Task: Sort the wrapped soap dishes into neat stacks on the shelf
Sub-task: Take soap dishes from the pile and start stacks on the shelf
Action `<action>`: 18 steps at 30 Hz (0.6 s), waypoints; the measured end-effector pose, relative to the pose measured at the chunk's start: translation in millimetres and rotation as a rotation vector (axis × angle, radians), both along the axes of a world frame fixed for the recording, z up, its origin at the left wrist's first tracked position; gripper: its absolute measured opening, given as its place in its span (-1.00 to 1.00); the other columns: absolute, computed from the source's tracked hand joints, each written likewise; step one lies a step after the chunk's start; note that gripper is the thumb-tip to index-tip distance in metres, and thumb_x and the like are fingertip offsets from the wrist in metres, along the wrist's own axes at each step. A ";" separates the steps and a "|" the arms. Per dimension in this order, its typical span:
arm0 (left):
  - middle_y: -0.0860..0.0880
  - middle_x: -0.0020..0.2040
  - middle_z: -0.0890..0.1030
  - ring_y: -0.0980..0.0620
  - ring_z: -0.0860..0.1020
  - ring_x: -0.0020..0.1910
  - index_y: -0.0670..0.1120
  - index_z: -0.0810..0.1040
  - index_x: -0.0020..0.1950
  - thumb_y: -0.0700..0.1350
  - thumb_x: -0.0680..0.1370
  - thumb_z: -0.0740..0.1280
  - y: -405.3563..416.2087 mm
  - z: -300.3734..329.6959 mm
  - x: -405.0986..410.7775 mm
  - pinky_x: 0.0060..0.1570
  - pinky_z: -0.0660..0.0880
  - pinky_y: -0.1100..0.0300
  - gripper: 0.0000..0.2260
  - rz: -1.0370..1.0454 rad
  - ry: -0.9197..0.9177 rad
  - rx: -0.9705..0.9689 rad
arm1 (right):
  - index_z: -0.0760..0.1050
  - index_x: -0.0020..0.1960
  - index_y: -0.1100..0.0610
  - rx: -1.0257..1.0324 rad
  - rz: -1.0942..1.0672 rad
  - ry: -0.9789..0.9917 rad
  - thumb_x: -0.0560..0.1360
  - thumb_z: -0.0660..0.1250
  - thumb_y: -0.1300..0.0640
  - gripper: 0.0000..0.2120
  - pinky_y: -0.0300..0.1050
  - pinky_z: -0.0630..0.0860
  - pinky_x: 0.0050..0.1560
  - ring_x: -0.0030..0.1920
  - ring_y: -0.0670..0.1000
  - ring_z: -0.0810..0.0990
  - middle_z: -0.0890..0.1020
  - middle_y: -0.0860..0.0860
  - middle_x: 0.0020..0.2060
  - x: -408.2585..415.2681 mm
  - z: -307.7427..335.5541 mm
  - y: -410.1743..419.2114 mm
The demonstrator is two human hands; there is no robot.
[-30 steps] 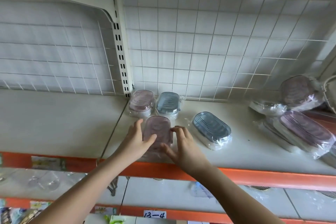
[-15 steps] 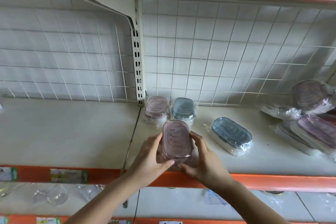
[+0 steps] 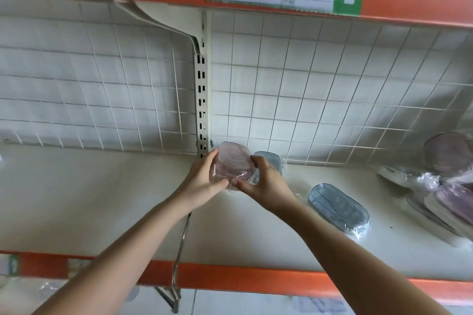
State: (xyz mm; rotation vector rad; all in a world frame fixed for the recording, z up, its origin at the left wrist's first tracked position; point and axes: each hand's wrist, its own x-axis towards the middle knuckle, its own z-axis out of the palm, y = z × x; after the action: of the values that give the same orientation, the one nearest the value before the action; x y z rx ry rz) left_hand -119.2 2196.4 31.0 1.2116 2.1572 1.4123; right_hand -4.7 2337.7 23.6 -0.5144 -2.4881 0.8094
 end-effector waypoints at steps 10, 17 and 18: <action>0.04 0.35 0.36 0.07 0.34 0.35 -0.02 0.12 0.51 -0.10 0.32 0.40 27.9 -8.5 -43.3 0.34 0.28 0.14 -0.19 0.032 -0.174 -0.032 | 0.29 0.39 0.16 0.033 -0.014 -0.136 0.38 0.40 -0.28 -0.23 -0.09 0.40 0.22 0.28 0.08 0.43 0.49 0.07 0.26 -49.1 6.0 24.7; 0.04 0.31 0.39 0.15 0.36 0.29 -0.08 0.11 0.51 -0.25 0.43 0.43 32.1 -21.6 -46.9 0.30 0.26 0.26 -0.26 0.037 -0.189 -0.005 | 0.29 0.35 0.19 0.101 -0.034 -0.142 0.39 0.39 -0.25 -0.27 -0.07 0.39 0.19 0.25 0.10 0.41 0.48 0.10 0.21 -53.8 -5.9 22.4; 0.04 0.29 0.40 0.16 0.36 0.27 -0.09 0.12 0.51 -0.28 0.47 0.40 33.1 -23.0 -48.1 0.25 0.25 0.31 -0.30 0.036 -0.176 -0.003 | 0.29 0.34 0.19 0.104 -0.041 -0.139 0.39 0.38 -0.25 -0.28 -0.07 0.39 0.19 0.24 0.10 0.40 0.48 0.10 0.20 -54.5 -6.8 21.6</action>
State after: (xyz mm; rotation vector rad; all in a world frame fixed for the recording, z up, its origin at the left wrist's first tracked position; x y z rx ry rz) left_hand -167.3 2229.5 8.0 1.0115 2.0694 1.4704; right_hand -59.2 2359.3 16.7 -0.6016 -2.6210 0.6439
